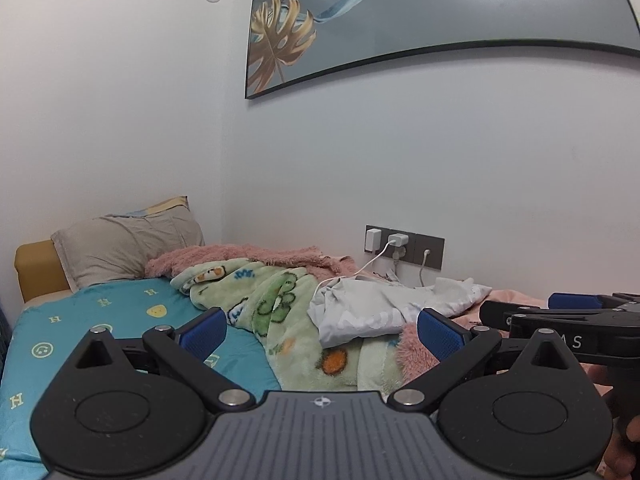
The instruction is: Fold clothes
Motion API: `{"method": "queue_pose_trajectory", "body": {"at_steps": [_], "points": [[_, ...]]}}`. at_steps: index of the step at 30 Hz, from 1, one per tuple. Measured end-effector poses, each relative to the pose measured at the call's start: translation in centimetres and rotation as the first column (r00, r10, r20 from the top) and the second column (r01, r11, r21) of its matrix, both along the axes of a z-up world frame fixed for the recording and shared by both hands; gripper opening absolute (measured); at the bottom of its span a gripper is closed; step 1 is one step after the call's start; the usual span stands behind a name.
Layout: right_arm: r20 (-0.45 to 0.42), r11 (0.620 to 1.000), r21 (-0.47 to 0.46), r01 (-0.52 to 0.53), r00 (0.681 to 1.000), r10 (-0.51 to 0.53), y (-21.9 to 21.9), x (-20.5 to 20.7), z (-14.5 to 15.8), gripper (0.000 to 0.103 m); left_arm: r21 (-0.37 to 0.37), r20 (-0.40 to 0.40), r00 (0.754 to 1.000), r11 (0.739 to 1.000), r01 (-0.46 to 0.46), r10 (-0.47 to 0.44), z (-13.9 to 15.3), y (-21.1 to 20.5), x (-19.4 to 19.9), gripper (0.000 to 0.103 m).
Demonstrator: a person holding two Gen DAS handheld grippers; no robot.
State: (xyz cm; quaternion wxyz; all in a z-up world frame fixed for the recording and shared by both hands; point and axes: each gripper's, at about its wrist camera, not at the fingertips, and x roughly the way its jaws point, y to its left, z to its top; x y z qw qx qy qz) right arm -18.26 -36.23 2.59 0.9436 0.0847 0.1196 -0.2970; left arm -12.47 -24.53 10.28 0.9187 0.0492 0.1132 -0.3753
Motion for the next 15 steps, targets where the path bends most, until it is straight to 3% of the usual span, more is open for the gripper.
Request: {"method": "queue_pose_trajectory", "body": {"at_steps": [15], "points": [[-0.020, 1.000, 0.000, 0.009, 1.000, -0.009, 0.5, 0.6, 0.4, 0.088, -0.004, -0.055, 0.997, 0.998, -0.056, 0.056, -0.9, 1.5, 1.8, 0.103]]}}
